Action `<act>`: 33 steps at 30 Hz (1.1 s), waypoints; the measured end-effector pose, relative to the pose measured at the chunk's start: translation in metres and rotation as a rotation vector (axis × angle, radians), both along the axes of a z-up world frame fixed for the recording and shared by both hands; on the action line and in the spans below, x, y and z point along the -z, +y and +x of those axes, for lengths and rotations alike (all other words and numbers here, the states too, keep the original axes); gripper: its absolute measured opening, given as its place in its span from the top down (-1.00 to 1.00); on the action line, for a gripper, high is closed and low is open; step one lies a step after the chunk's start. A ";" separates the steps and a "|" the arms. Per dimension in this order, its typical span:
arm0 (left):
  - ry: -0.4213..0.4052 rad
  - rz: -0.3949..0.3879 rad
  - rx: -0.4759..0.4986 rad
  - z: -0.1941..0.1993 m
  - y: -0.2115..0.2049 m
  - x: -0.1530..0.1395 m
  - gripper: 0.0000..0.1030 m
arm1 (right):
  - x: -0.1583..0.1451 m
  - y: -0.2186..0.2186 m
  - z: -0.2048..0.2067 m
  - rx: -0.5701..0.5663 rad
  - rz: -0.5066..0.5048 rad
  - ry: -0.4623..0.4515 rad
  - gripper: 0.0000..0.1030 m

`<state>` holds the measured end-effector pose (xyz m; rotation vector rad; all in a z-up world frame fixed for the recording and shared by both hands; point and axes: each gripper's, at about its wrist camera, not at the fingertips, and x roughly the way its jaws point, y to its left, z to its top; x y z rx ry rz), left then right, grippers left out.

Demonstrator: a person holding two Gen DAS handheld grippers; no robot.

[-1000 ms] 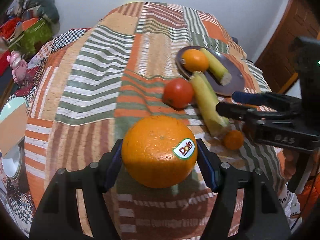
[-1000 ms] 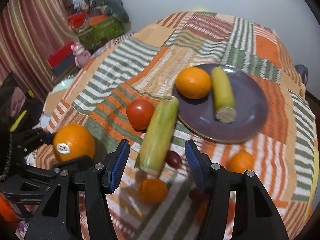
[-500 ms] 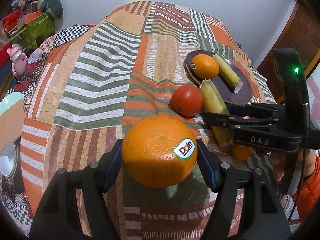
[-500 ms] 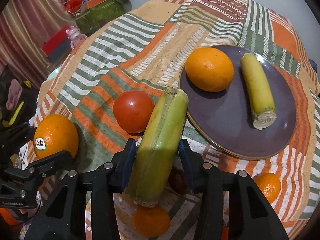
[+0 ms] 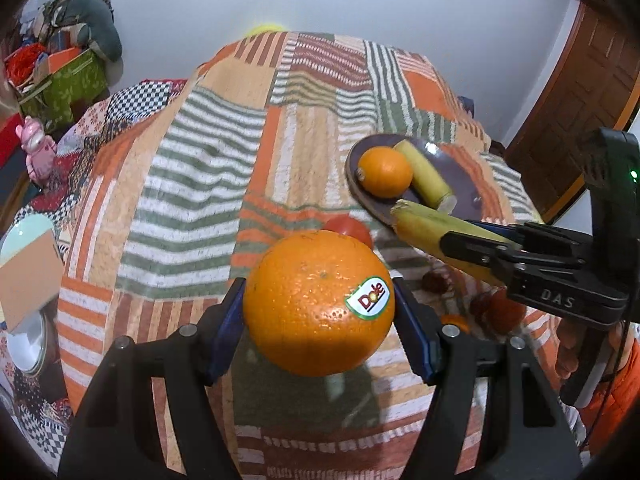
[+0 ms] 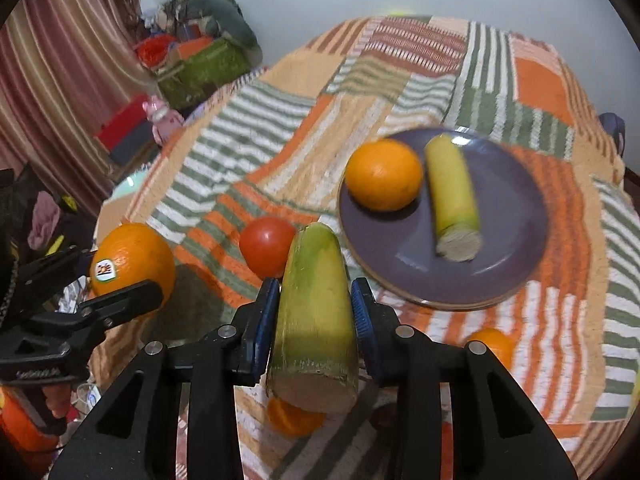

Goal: Organize fruits
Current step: 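Lower the Dole orange onto the plate and open while the right gripper sets the corn cob beside it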

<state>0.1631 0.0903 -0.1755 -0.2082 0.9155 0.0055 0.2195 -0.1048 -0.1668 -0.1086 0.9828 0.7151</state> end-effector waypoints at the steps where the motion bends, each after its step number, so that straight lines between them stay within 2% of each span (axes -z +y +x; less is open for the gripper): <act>1: -0.006 -0.001 0.000 0.002 -0.002 -0.003 -0.34 | -0.004 -0.003 0.000 0.009 0.000 -0.017 0.33; 10: -0.022 0.006 0.043 0.023 -0.024 -0.016 -0.34 | -0.029 -0.045 0.014 0.104 0.032 -0.092 0.33; 18: -0.019 -0.011 0.101 0.059 -0.050 -0.018 -0.34 | -0.044 -0.074 0.031 0.181 0.050 -0.151 0.33; 28: 0.015 -0.001 0.171 0.097 -0.084 -0.001 -0.34 | -0.040 -0.083 0.054 0.197 0.066 -0.165 0.33; 33: 0.062 -0.006 0.186 0.115 -0.092 0.017 -0.34 | -0.031 -0.084 0.066 0.196 0.071 -0.157 0.33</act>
